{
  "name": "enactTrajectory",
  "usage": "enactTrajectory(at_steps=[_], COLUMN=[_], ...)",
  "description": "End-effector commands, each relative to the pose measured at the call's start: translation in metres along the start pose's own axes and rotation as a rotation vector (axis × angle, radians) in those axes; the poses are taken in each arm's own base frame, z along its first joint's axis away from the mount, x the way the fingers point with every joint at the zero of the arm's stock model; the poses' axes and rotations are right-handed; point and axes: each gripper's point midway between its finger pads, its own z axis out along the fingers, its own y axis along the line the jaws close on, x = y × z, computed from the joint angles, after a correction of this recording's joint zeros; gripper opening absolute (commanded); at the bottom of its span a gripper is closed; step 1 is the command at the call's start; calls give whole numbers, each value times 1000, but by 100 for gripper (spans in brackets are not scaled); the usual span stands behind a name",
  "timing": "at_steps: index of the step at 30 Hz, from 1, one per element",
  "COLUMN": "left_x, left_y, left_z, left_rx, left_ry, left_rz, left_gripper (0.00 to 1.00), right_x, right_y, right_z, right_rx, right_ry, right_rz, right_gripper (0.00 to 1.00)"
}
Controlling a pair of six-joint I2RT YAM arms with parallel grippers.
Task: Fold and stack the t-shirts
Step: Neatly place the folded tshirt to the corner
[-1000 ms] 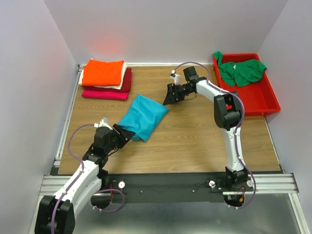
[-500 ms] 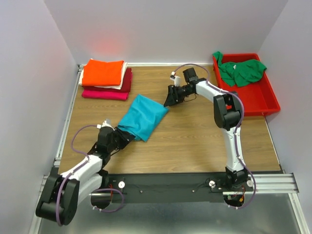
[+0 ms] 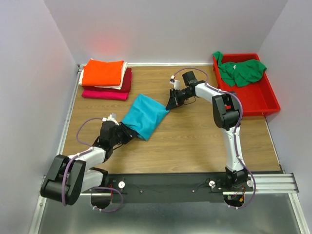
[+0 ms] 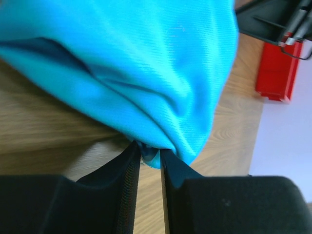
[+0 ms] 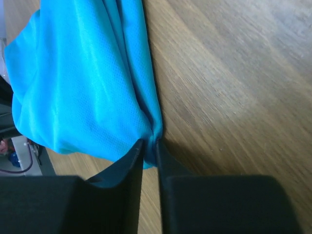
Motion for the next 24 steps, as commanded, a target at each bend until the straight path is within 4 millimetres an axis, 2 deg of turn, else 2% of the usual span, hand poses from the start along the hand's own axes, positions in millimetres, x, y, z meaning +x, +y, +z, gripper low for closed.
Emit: enactTrajectory(at_steps=[1, 4, 7, 10, 14, 15, 17, 21, 22, 24], left_x=[-4, 1, 7, 11, 16, 18, 24, 38, 45, 52], left_y=[-37, -37, -31, -26, -22, -21, -17, -21, -21, -21], left_z=[-9, -16, -19, -18, -13, -13, -12, -14, -14, -14], left_rx=[152, 167, 162, 160, 152, 150, 143, 166, 169, 174], left_ry=[9, 13, 20, 34, 66, 76, 105, 149, 177, 206], left_rz=[67, 62, 55, 40, 40, 40, 31, 22, 23, 33], left_gripper=[29, 29, 28, 28, 23, 20, 20, 20, 20, 22], right_x=[22, 26, 25, 35, 41, 49, 49, 60, 69, 72], right_y=[0, 2, 9, 14, 25, 25, 30, 35, 34, 40], right_z=[9, 6, 0, -4, -10, -11, -16, -21, -21, -26], right_rx=[-16, -10, -15, -25, -36, -36, -33, -25, -22, -22], right_ry=[47, 49, 42, 49, 43, 54, 38, 24, 32, 20], right_rz=[21, 18, 9, 24, 20, 34, 22, 36, 50, 40], right_gripper=[19, 13, 12, 11, 10, 10, 10, 10, 10, 10])
